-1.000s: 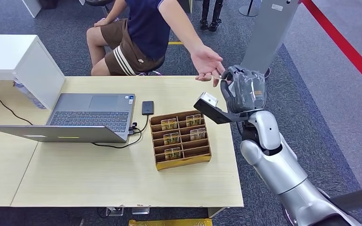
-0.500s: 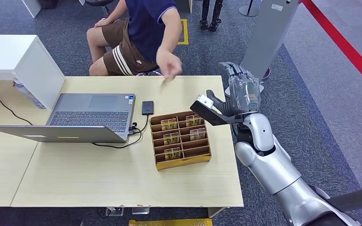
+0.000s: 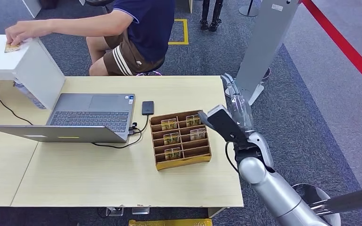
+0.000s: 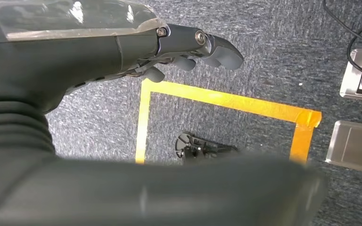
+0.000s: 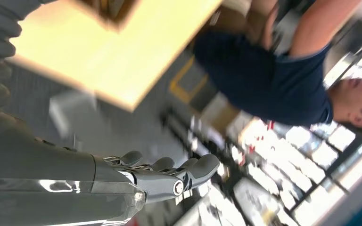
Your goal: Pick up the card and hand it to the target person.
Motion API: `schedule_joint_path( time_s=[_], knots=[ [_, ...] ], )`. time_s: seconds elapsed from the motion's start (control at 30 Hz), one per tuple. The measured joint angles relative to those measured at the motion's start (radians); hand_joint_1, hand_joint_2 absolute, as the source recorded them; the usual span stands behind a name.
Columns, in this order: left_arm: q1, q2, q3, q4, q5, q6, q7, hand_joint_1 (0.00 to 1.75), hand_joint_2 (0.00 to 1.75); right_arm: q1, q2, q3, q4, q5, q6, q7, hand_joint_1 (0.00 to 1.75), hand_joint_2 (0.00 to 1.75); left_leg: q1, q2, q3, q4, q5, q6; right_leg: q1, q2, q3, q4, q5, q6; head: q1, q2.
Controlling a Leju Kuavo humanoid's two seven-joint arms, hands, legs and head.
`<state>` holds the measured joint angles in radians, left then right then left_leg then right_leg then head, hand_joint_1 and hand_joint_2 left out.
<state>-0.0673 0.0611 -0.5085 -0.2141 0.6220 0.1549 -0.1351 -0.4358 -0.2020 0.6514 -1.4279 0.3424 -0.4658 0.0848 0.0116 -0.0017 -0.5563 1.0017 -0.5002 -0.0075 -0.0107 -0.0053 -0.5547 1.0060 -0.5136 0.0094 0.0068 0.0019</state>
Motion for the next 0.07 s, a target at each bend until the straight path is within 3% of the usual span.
schedule_joint_path(
  time_s=[0.07],
  knots=[
    [0.001, 0.001, 0.0, 0.0, 0.007, -0.003, -0.002, 0.0, 0.0, 0.046, -0.006, -0.009, -0.034, -0.131, 0.033, -0.052, 0.0, 1.75, 0.0, 0.0, 0.0, 0.0, 0.0, 0.0, 0.0, 0.0, 0.0, 0.0, 0.0, 0.0, 0.0, 0.0]
  ],
)
